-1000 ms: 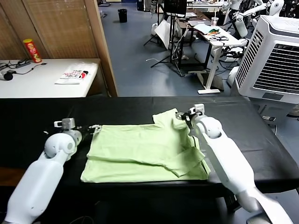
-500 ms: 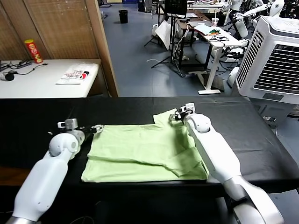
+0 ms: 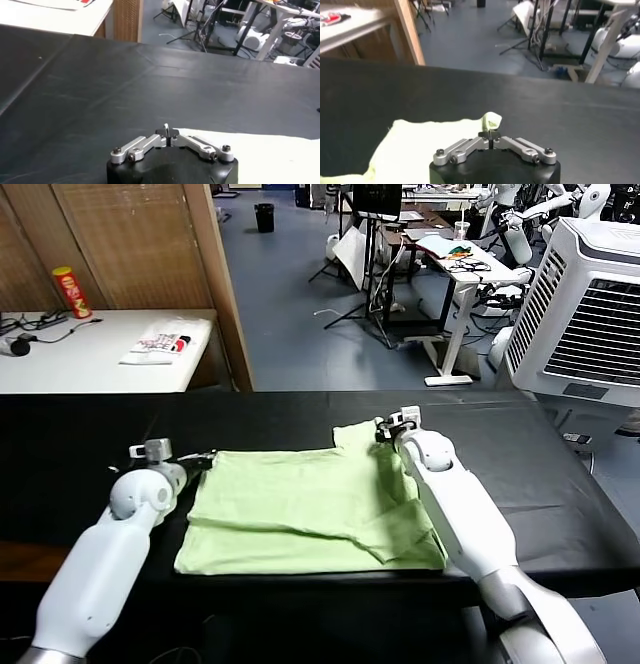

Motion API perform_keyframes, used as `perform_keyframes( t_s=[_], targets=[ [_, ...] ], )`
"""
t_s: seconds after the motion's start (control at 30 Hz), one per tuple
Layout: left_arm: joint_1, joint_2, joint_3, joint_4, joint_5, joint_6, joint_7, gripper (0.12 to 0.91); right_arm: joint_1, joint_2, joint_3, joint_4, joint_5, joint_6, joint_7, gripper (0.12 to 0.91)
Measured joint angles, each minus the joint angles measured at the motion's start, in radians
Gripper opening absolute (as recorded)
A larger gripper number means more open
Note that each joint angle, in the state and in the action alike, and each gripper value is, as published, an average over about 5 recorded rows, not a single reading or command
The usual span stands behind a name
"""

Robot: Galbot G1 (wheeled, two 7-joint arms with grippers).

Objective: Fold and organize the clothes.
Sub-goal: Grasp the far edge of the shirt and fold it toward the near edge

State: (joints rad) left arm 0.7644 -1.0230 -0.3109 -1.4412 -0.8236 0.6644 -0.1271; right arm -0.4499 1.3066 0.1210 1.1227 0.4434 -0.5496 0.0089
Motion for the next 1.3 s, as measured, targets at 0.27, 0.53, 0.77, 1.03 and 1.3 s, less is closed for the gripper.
perform_keyframes(
  t_s=[0.27,0.53,0.77,1.03,1.3],
  targets=[
    [0.055,0.035,-0.045,-0.097,0.009,-0.022,-0.007,0.127,-0.055,-0.061,0.031,0.122,0.061,-0.009,-0.009,0.127],
    [0.190,0.097,-0.122,-0.296,-0.005,-0.025,-0.026,0.127,-0.169,-0.166,0.071,0.323,0.131,-0.089,-0.001,0.128],
    [0.327,0.141,-0.197,-0.481,-0.018,-0.009,-0.045,0.127,-0.295,-0.256,0.111,0.476,0.157,-0.132,0.004,0.126],
    [0.473,0.147,-0.274,-0.617,0.033,0.014,-0.049,0.127,-0.424,-0.342,0.139,0.617,0.195,-0.157,0.005,0.126],
    [0.593,0.130,-0.323,-0.675,0.061,0.017,-0.046,0.127,-0.527,-0.400,0.166,0.770,0.231,-0.187,0.027,0.126]
  ],
)
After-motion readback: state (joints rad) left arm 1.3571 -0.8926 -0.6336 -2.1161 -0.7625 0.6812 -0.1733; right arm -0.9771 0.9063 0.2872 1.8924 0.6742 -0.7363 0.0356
